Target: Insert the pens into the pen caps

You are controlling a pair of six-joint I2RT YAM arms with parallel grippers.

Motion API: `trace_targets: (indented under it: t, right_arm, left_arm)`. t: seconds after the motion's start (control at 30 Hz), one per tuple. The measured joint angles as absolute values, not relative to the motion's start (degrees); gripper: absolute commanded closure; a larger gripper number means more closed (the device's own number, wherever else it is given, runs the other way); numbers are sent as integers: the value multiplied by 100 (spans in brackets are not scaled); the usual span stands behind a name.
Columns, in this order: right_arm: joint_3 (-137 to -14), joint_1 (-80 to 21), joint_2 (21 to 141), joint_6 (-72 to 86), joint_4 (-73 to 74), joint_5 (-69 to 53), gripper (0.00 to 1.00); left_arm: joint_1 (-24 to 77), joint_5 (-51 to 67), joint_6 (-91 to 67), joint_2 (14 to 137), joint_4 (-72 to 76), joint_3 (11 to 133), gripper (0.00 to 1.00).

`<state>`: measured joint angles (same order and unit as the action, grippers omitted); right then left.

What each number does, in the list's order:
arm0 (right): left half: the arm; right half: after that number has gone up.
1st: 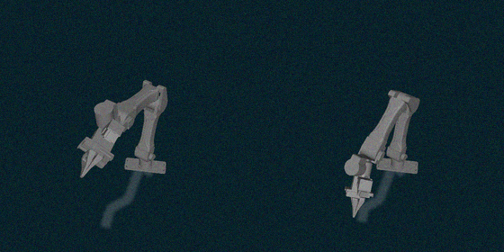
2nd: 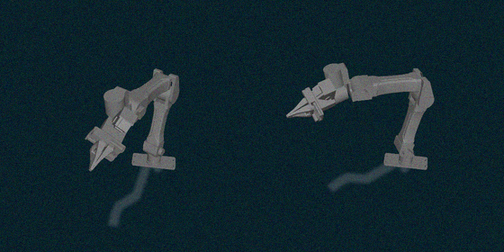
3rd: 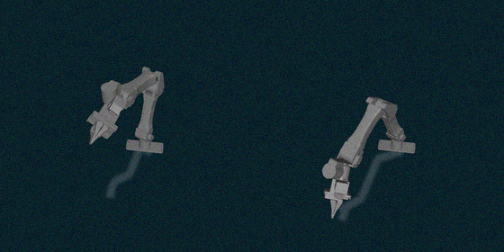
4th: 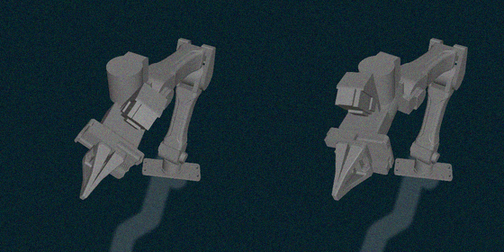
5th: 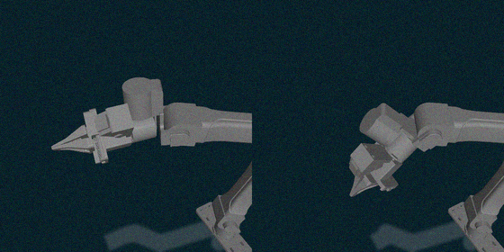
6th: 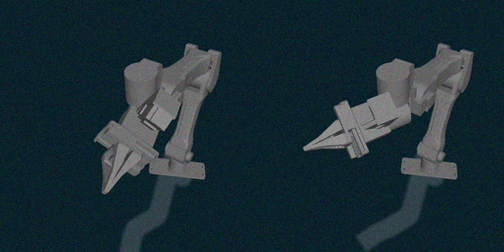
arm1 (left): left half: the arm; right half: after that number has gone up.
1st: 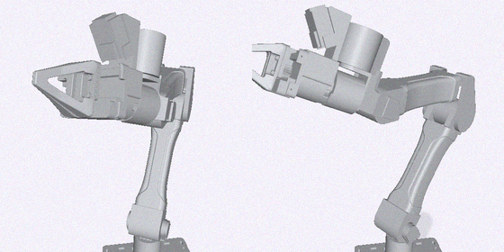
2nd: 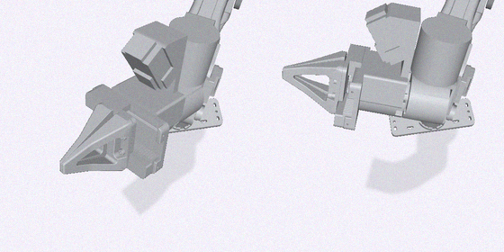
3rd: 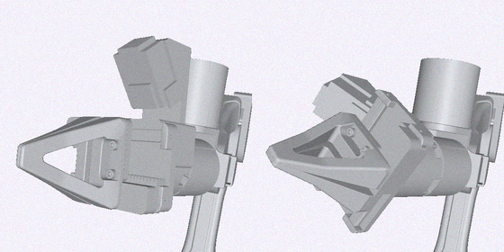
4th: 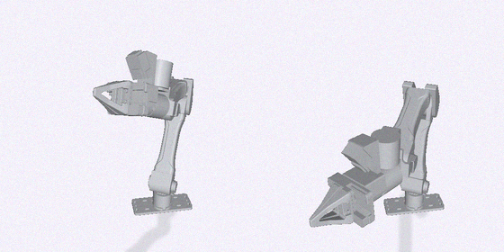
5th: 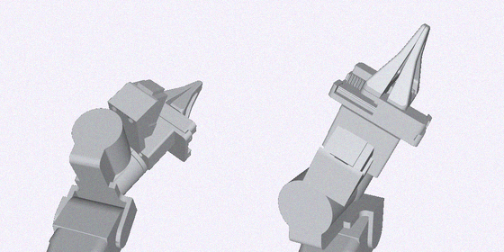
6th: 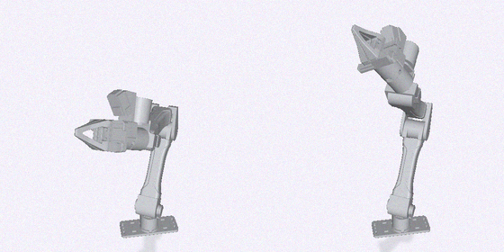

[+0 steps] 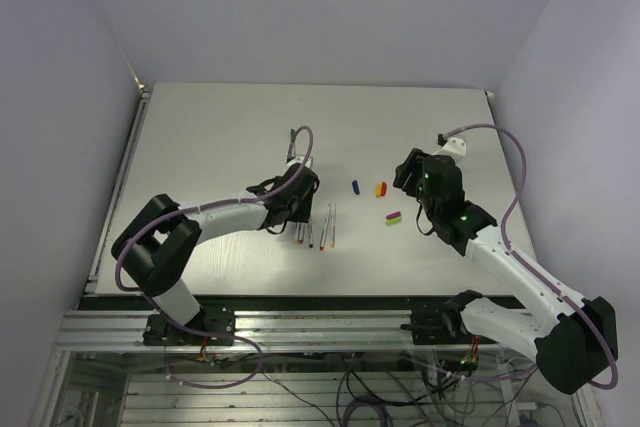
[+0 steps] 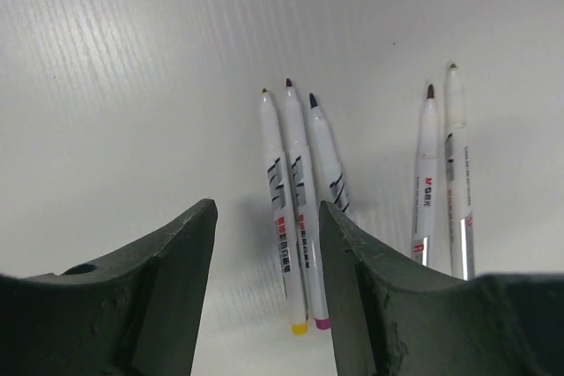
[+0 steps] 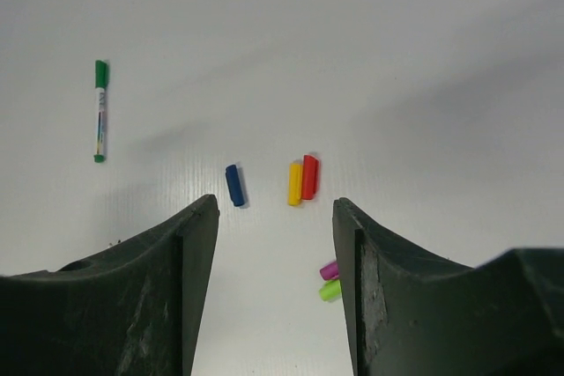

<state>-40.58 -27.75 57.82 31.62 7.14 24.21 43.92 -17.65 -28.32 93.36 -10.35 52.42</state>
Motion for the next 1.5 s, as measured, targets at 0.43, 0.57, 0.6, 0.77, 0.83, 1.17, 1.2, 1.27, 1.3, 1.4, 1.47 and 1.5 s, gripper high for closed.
trace_targets:
  t: [0.43, 0.57, 0.6, 0.77, 0.83, 1.17, 1.2, 1.27, 1.3, 1.4, 1.47, 1.5]
  right_arm:
    - [-3957, -2773, 5806, 3354, 764, 2377, 48]
    - [-3957, -2773, 5892, 3358, 766, 2349, 49]
    - [-3957, -2773, 5909, 3358, 766, 2342, 49]
    - [-3957, -2773, 5953, 3363, 766, 2333, 49]
    - [-3957, -2773, 5957, 3365, 766, 2333, 49]
    - [-3911, -2773, 5961, 3398, 770, 2331, 49]
    - [-3911, -2773, 5964, 3402, 768, 2331, 49]
    - [-3909, -2773, 5964, 3411, 768, 2331, 49]
    - [-3909, -2773, 5964, 3417, 773, 2333, 49]
    - [-3911, -2773, 5970, 3511, 871, 2388, 49]
    - [-3935, -2773, 6012, 3625, 1046, 2480, 49]
    - [-3975, -2773, 6060, 3712, 1194, 2543, 49]
  left_arm:
    - [4816, -2351, -3009, 9343, -1374, 5201, 43]
    - [4821, -2421, -3048, 9376, -1391, 5201, 43]
    - [4821, -2427, -3050, 9384, -1402, 5201, 44]
    - [4823, -2434, -3087, 9454, -1406, 5201, 44]
    - [4823, -2434, -3092, 9515, -1420, 5201, 45]
    - [4825, -2423, -3212, 9708, -1490, 5201, 48]
    - [4825, -2423, -3221, 9708, -1490, 5201, 49]
    - [4827, -2418, -3245, 9708, -1494, 5201, 57]
    - [4827, -2418, -3256, 9708, -1498, 5201, 68]
    - [4827, -2425, -3295, 9708, -1546, 5201, 93]
    - [4829, -2423, -3293, 9708, -1573, 5203, 93]
    - [4834, -2427, -3295, 9708, -1584, 5207, 93]
